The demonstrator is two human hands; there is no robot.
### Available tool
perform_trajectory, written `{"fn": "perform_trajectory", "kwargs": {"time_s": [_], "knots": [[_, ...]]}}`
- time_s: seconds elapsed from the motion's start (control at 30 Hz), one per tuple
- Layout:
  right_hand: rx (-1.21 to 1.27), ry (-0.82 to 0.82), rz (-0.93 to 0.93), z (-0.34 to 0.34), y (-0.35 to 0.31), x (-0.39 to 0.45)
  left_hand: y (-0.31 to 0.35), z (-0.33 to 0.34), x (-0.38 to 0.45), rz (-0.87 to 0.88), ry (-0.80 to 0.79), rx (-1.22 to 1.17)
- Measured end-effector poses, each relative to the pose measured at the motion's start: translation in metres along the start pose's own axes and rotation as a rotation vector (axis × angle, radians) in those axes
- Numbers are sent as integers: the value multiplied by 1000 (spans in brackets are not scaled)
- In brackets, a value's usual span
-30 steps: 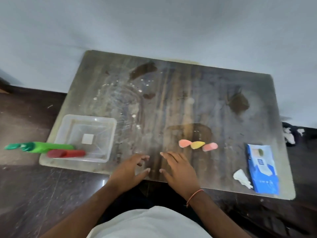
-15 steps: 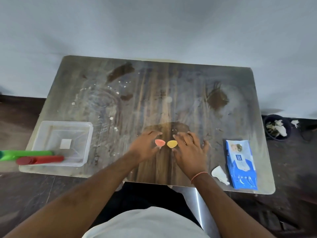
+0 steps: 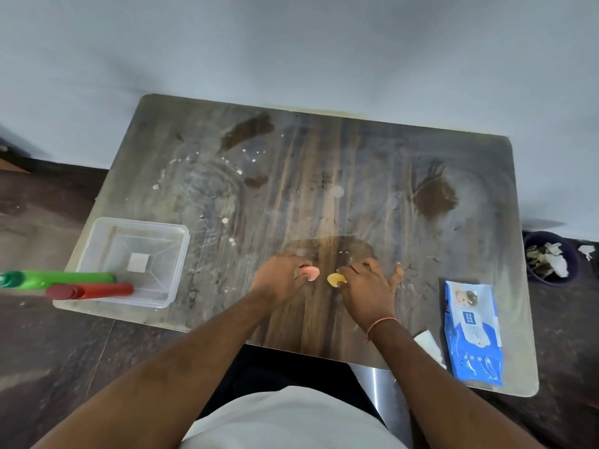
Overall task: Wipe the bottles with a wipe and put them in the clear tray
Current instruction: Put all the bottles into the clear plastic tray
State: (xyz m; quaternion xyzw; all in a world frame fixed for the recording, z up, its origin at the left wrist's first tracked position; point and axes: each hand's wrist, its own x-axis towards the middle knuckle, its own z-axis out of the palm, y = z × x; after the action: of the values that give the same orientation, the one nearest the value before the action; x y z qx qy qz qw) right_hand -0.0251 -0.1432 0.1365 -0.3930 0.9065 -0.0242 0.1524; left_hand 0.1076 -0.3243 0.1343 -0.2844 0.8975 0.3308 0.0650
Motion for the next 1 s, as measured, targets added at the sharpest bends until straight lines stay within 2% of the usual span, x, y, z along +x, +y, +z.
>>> {"fn": "perform_trajectory", "kwargs": {"time_s": [0.27,0.53,0.8,1.0], "knots": [[34,145,-200,-10,-36,12,-41,-42,-38,-164,208,-162],[99,197,-534,-19,-129,27,-115,-91,-127,-405,471,-241],[60,98,-657,-5,-243,25,-189,-113,-208,-657,675,-373],[45,68,-727,6,-317,23,-230,-124,-228,-754,734,-478]]}}
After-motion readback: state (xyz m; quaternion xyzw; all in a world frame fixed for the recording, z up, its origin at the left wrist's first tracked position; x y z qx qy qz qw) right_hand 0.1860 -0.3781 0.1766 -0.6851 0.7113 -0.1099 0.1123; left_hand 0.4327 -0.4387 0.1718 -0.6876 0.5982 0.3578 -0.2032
